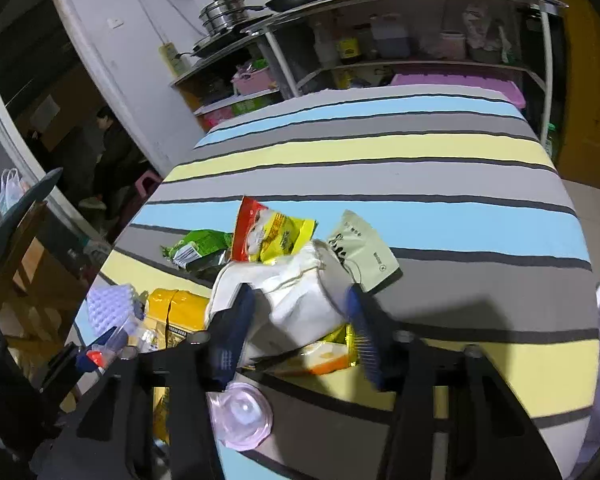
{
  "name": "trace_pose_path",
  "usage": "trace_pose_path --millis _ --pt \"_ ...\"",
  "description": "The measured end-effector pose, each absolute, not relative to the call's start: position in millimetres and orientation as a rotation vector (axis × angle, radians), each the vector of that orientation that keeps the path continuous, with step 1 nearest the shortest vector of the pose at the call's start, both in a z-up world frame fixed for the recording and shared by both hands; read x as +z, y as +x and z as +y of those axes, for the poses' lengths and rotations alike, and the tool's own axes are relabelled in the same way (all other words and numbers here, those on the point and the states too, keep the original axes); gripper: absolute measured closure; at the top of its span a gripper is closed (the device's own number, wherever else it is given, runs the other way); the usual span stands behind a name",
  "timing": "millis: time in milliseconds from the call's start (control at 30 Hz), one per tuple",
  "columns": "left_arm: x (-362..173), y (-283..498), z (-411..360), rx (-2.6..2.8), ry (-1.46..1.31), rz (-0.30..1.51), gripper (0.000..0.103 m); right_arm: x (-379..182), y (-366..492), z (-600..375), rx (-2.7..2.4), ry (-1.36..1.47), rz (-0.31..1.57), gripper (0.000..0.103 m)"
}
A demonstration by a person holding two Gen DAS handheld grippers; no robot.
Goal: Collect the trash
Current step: 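Grasp the white tissue with the right gripper while the left gripper holds the cup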
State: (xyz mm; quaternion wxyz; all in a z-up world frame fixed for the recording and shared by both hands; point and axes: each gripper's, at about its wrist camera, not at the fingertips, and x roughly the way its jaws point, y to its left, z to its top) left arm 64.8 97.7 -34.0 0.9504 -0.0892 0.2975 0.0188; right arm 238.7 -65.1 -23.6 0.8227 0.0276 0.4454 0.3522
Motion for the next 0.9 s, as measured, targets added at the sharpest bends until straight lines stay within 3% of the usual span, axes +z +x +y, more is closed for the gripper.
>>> trace_pose_path --millis 233,900 --pt "-34 65 97 0.042 -0.18 0.604 0.058 -18 230 -66 0.731 0.005 0.902 0.071" --pt "-6 60 66 0.018 -0.128 0.572 0.058 16 202 -123 0.668 0.059 0.808 0.073"
